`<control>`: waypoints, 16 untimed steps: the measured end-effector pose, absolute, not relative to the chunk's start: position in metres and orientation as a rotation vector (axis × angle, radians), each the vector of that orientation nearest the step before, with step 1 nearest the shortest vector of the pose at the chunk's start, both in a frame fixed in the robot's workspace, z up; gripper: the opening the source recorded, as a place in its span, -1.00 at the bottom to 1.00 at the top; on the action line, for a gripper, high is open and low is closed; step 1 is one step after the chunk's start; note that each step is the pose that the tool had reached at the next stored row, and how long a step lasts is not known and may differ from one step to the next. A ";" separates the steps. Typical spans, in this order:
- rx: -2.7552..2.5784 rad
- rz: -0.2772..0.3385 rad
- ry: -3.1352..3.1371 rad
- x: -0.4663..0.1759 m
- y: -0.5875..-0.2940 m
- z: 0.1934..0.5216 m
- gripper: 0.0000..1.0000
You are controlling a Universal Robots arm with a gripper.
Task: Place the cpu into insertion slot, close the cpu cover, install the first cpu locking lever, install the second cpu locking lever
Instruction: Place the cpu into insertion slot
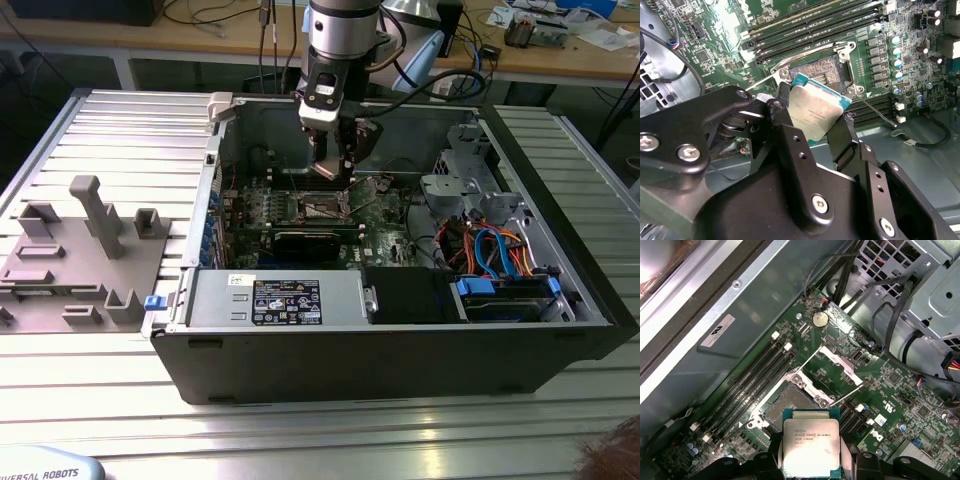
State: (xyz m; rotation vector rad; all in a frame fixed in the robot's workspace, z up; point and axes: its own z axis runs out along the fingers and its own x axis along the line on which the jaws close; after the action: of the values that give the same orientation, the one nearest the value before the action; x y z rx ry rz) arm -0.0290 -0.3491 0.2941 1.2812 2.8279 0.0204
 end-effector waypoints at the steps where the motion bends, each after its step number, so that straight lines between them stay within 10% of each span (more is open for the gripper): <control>1: 1.283 0.020 2.827 -0.029 -0.349 0.294 0.08; 16: 1.299 0.020 2.820 -0.029 -0.349 0.294 0.08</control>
State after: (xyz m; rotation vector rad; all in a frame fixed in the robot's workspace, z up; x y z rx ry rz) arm -0.0290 -0.3491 0.2935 1.2988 2.8197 0.0201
